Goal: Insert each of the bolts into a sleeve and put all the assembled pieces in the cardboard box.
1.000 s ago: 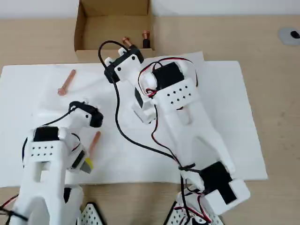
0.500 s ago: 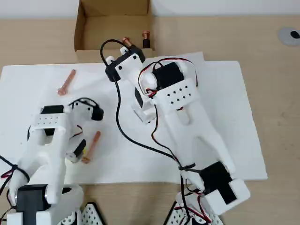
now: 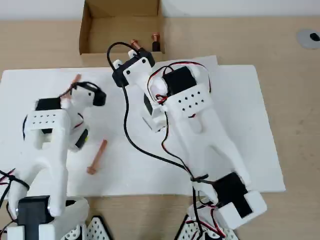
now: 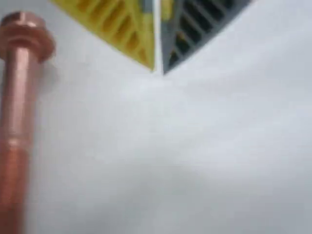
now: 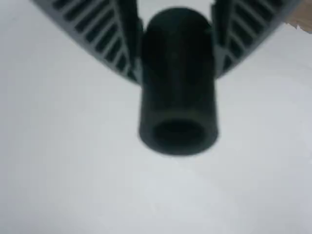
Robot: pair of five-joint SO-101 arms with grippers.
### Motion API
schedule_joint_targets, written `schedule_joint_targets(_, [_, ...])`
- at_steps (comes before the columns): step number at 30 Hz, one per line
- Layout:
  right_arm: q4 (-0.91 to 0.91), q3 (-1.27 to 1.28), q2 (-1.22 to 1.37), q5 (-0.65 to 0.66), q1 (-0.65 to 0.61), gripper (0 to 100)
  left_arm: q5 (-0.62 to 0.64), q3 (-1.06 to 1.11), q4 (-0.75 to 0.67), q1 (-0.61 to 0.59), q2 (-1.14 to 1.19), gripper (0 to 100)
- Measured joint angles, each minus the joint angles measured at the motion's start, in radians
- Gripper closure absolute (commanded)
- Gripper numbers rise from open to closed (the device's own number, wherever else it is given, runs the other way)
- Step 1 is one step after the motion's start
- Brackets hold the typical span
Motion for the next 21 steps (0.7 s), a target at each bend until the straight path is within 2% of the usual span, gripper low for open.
schedule_joint_targets(7, [0.0, 0.0, 0.0, 0.0, 0.0, 98.7, -0.226, -0.04, -0.025, -0.089, -0.075, 99])
schedule_joint_targets(10, [0.0, 0.005, 0.0, 0.0, 0.0, 98.7, -0.199, -0.04, -0.018, -0.08, -0.117, 99])
schedule_joint_targets(15, [0.0, 0.006, 0.0, 0.0, 0.0, 98.7, -0.11, -0.02, 0.114, 0.025, -0.173, 98])
schedule_joint_targets(21, [0.0, 0.006, 0.0, -0.021, 0.0, 98.7, -0.031, 0.06, 0.13, 0.068, -0.175, 88])
